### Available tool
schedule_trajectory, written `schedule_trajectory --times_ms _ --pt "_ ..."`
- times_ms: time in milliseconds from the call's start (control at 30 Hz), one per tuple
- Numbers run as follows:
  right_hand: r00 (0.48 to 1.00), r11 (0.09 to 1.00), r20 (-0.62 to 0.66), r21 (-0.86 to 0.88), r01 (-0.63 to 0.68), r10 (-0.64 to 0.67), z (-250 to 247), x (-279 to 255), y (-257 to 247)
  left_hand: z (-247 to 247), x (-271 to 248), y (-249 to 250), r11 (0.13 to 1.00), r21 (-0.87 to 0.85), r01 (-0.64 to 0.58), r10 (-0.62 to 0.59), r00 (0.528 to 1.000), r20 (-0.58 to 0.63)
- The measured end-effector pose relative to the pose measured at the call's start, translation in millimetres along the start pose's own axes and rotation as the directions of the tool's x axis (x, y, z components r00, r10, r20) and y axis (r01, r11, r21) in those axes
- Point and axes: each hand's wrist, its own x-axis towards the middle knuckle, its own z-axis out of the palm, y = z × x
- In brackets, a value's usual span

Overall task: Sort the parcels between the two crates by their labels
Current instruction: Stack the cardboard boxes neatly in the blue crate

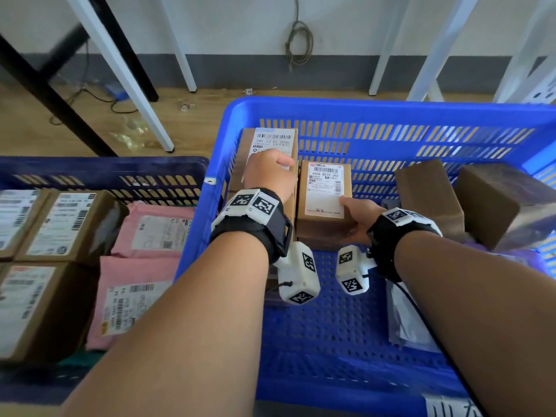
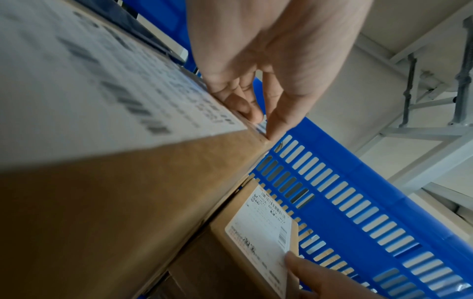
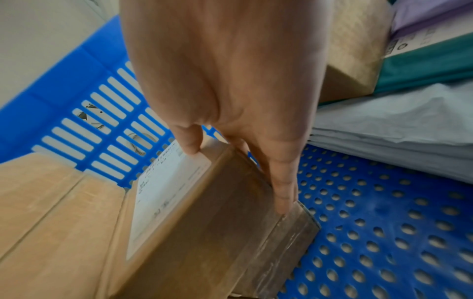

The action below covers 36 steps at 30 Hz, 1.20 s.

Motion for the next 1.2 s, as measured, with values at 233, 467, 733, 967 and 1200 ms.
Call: schedule_trajectory --times_ms 233,467,733,967,1200 --pt "0.987 0.976 -0.099 -0.185 0.111 -0.130 -22 -23 -11 -5 1 12 0.998 0.060 -0.008 0.004 0.998 0.066" --pt "0.790 0.638 -0.171 -0.699 0.323 -0.588 -62 -68 -22 12 -15 32 0.991 0.124 -0.051 0.041 0.996 0.086" --pt "0.737 0.332 -0.140 -0.936 0.120 -0.661 -106 -72 0 41 -35 57 0.913 0.326 -0.246 0.155 0.947 0.280" --pt "0.774 0.340 -0.234 -0.940 -0.026 -0.588 -110 -55 15 69 -32 54 0.906 0.324 -0.273 0.128 0.906 0.404" --pt "0.791 0.411 -0.316 -0.907 -0.089 -0.525 -107 -38 17 86 -23 45 0.912 0.328 -0.245 0.080 0.893 0.443"
